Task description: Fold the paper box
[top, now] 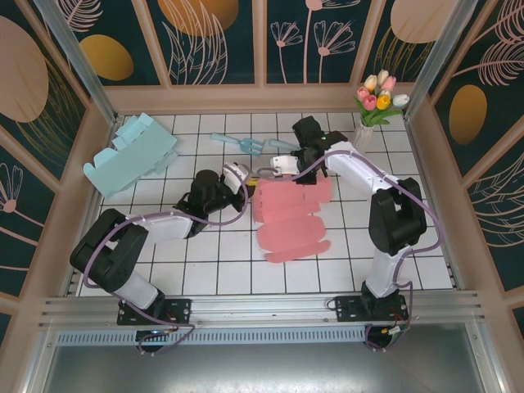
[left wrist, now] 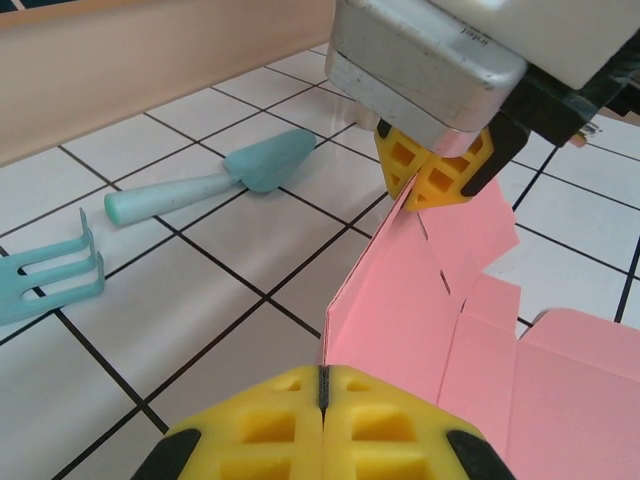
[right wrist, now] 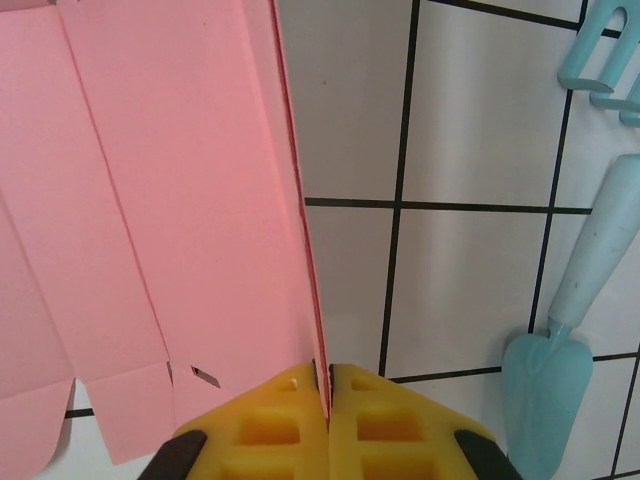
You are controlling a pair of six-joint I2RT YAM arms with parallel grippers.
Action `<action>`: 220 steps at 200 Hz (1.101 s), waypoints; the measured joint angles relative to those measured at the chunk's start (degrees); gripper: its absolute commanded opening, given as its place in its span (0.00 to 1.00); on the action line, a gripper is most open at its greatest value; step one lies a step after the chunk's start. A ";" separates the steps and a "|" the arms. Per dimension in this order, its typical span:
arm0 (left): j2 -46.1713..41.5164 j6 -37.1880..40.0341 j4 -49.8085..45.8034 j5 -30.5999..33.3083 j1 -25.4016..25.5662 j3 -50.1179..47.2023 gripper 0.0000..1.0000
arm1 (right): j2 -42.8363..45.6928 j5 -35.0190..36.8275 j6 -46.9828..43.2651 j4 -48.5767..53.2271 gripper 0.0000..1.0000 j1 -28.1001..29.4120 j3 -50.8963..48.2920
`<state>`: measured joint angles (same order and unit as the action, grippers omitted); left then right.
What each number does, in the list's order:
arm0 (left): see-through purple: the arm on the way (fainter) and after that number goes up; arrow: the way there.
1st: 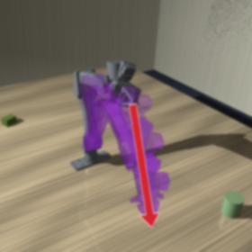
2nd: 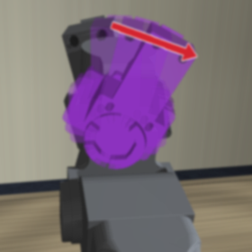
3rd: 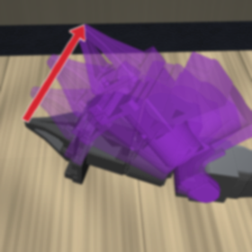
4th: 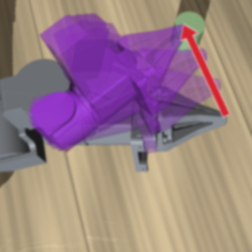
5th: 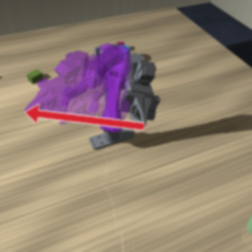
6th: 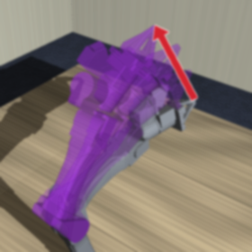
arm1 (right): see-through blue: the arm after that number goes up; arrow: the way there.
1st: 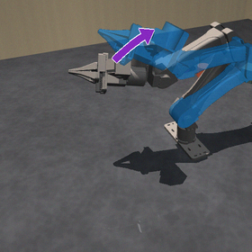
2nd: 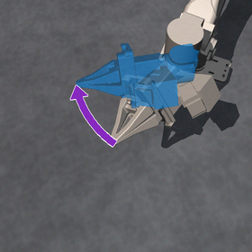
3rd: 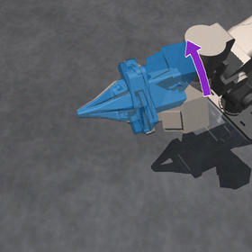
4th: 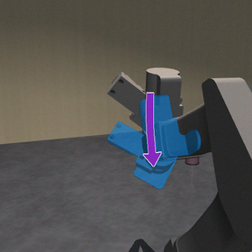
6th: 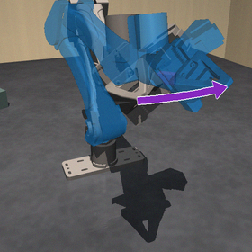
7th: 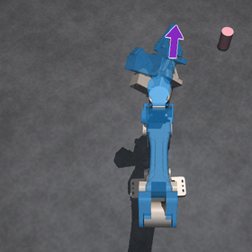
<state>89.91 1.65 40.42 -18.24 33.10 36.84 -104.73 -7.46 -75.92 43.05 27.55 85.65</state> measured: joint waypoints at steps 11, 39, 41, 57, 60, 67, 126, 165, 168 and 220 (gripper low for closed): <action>-0.17 -1.07 0.09 1.75 0.13 0.00 0.48 | 0.35 0.76 0.15 -0.68 0.00 0.07 -0.79; -3.43 -6.73 3.41 8.48 0.13 -3.65 0.55 | 0.57 3.56 2.21 -1.62 0.00 -0.24 -1.95; -3.67 -7.17 3.65 8.83 0.13 -3.98 0.56 | 0.57 3.63 2.54 -1.64 0.00 -0.24 -1.97; -5.49 -12.09 6.16 11.76 0.11 -7.72 0.60 | 0.68 4.92 4.33 -2.16 0.00 -0.07 -1.97; -5.62 -12.90 6.36 12.11 0.11 -8.22 0.61 | 0.74 5.09 4.61 -2.32 0.00 -0.04 -1.97; -5.68 -14.88 6.86 12.24 0.11 -9.16 0.63 | 0.81 5.57 5.27 -2.54 0.00 0.11 -1.97; -4.63 -22.49 11.74 9.64 0.13 -12.52 0.65 | 0.98 8.98 12.20 -4.72 0.00 1.33 -3.02; -0.09 -23.50 12.94 10.78 0.13 -11.65 0.62 | 5.66 10.62 13.51 -11.28 0.00 1.86 -9.97; 0.07 -23.58 12.94 11.02 0.13 -11.63 0.62 | 6.56 10.80 13.46 -12.04 0.00 2.01 -10.99; 1.44 -23.85 12.94 15.58 0.13 -10.21 0.62 | 18.86 11.54 11.41 -21.86 0.00 5.95 -22.69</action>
<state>91.35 -22.20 53.36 -2.66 33.23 26.63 -85.86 4.08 -64.51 21.19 33.50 62.96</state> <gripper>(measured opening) 0.620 0.049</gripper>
